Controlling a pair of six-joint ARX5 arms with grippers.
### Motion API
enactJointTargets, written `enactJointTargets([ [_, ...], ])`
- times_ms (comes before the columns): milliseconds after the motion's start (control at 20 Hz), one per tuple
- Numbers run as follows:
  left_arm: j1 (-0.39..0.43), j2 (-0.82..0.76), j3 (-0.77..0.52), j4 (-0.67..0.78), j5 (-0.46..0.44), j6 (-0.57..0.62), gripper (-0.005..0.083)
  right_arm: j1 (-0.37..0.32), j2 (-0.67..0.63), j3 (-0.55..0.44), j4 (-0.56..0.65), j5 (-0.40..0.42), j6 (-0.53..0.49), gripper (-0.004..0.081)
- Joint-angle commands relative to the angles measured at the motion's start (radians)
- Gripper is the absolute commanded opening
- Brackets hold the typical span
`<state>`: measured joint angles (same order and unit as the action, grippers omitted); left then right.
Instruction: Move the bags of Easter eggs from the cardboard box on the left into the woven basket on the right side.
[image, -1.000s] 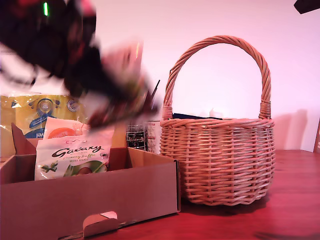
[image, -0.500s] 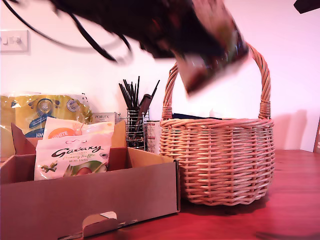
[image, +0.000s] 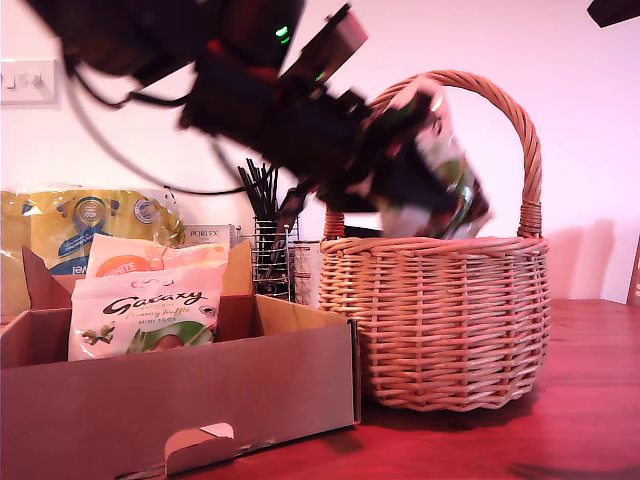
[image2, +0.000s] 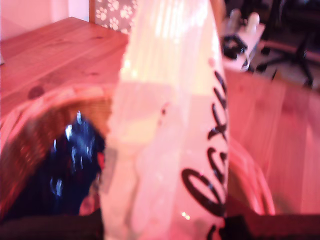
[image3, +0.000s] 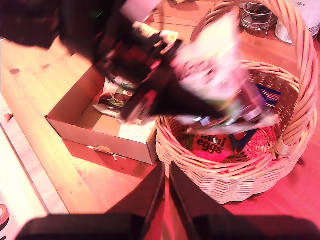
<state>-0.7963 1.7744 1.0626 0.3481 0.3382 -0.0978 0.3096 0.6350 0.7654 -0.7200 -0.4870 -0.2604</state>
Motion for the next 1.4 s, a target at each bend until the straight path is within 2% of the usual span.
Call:
enactJointTargets([
  [0, -0.010, 0.025, 0.022, -0.033, -0.005, -0.050, 0.0159, 0.005, -0.003, -0.005, 0.003, -0.001, -0.002, -0.0013],
  [150, -0.012, 0.032, 0.039, -0.071, -0.011, -0.146, 0.0311, 0.005, -0.003, -0.005, 0.003, -0.001, -0.002, -0.0013],
  [300, -0.014, 0.032, 0.039, -0.071, -0.019, -0.229, 0.0348, 0.005, -0.003, -0.005, 0.004, -0.001, -0.002, -0.0013],
  [500, -0.014, 0.032, 0.047, -0.071, -0.073, -0.254, 0.0380, 0.005, -0.003, -0.005, 0.001, -0.002, -0.002, -0.0013],
  [700, -0.011, 0.032, 0.080, -0.095, -0.075, -0.262, 0.0408, 0.005, -0.003, -0.005, -0.003, -0.002, -0.002, -0.0013],
  [750, -0.011, 0.031, 0.092, -0.114, -0.074, -0.261, 0.0380, 0.005, -0.003, -0.005, -0.003, -0.002, -0.002, -0.0013],
  [800, -0.011, 0.030, 0.103, -0.129, -0.067, -0.253, 0.0316, 0.005, -0.003, -0.005, -0.003, -0.002, -0.002, -0.0013],
  [900, -0.006, 0.019, 0.125, -0.180, -0.012, -0.233, 0.0201, 0.005, -0.003, -0.005, -0.003, -0.002, -0.002, -0.0013],
  [950, 0.002, 0.003, 0.133, -0.217, 0.023, -0.215, 0.0172, 0.005, -0.003, -0.005, -0.003, -0.002, -0.002, -0.0013],
  [1050, 0.007, -0.045, 0.135, -0.317, 0.054, -0.136, 0.0085, 0.005, -0.003, -0.005, -0.003, -0.002, -0.003, -0.0013],
  [1150, 0.016, -0.118, 0.135, -0.449, 0.034, -0.003, -0.0027, 0.005, -0.003, -0.005, -0.003, -0.001, -0.003, -0.0013],
  [1250, 0.031, -0.196, 0.132, -0.551, -0.045, 0.078, -0.0021, 0.005, -0.003, -0.005, -0.003, -0.001, -0.005, -0.0013],
  [1350, 0.060, -0.283, 0.096, -0.588, -0.074, 0.138, -0.0021, 0.005, -0.003, -0.005, -0.003, -0.001, -0.010, -0.0013],
])
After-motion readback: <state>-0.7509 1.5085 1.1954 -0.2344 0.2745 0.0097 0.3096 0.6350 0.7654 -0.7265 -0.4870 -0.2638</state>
